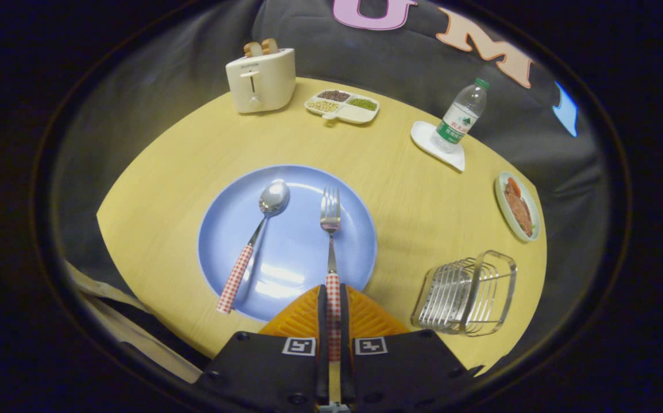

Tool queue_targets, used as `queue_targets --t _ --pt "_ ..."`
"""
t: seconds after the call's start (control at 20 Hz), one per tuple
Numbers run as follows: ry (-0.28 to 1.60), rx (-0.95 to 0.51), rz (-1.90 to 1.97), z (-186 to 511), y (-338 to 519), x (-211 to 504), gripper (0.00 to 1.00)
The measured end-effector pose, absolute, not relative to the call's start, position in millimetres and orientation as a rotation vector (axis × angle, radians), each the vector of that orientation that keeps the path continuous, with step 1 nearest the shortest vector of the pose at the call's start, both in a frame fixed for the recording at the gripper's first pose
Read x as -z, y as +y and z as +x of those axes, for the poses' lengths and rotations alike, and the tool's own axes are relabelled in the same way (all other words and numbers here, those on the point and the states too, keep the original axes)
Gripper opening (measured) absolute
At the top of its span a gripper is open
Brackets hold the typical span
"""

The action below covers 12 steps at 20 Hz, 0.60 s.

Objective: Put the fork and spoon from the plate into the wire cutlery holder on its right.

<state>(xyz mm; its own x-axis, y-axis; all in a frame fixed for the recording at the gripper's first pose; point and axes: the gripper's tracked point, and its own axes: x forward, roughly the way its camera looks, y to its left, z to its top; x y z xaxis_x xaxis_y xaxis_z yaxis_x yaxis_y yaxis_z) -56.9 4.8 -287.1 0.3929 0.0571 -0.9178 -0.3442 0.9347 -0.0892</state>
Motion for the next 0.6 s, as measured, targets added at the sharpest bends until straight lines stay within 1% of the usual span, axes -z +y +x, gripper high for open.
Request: queue_targets --t 0.25,0.6 --pt "1.173 -0.288 -0.318 -59.8 -22.7 257.6 0.11" --pt "1.196 -0.290 -0.436 -50.4 -80.8 210.2 0.10"
